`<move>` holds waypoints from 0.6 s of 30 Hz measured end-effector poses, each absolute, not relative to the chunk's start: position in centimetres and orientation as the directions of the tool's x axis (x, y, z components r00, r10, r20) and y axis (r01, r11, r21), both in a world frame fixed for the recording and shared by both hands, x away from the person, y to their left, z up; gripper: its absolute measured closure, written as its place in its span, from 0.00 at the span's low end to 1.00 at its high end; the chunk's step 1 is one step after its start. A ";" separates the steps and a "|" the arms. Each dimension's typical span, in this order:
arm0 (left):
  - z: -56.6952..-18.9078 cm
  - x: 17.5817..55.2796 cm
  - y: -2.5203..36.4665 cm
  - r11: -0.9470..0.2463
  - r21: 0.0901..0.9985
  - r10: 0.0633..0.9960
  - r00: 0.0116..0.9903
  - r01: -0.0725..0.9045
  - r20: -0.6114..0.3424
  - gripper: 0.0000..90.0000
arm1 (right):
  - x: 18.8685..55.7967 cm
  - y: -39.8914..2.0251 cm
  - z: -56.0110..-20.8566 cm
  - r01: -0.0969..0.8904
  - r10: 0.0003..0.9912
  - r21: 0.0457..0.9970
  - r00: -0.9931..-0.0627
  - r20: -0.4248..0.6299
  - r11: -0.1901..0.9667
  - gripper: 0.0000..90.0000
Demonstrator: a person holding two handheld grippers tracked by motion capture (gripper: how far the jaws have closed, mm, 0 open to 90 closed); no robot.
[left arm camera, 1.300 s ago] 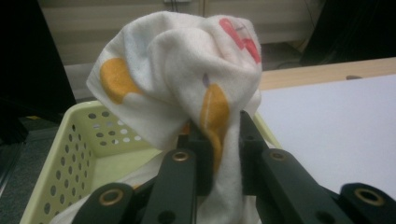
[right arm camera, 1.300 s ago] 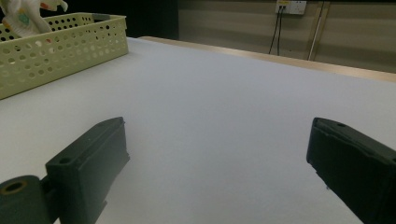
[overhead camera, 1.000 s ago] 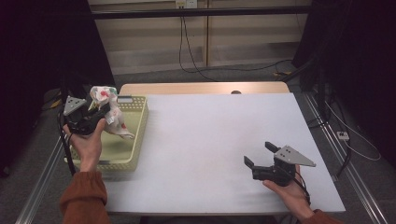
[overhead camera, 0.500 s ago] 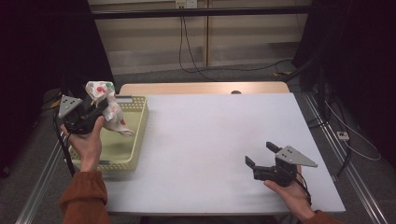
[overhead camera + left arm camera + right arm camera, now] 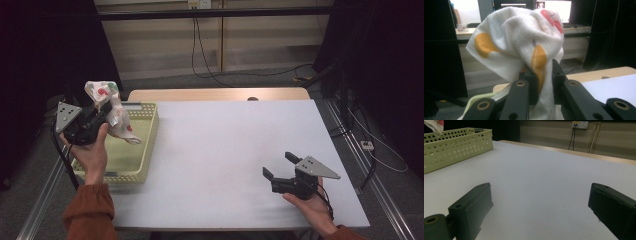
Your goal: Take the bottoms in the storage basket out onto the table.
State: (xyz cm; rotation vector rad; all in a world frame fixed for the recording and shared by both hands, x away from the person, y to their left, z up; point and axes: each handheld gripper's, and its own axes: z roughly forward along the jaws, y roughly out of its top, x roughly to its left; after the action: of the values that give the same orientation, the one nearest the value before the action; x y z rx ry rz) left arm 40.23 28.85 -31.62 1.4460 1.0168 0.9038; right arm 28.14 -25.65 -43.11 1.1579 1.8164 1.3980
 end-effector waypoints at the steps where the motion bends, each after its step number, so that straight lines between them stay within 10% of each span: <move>1: -31.5 40.2 28.8 -0.031 0.994 0.941 0.338 0.101 -0.005 0.90 | 28.1 -25.6 -43.1 0.291 0.882 0.953 -0.467 0.068 0.080 0.06; 18: -29.7 38.7 28.4 0.018 0.999 0.928 0.370 0.043 -0.033 0.90 | 28.1 -25.6 -43.1 0.286 0.878 0.955 -0.475 0.066 0.083 0.05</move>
State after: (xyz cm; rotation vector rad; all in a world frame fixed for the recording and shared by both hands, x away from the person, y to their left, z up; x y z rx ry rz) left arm 38.70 28.35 -29.71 1.3740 0.9638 0.8885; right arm 28.05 -25.55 -43.07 1.1463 1.8207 1.4054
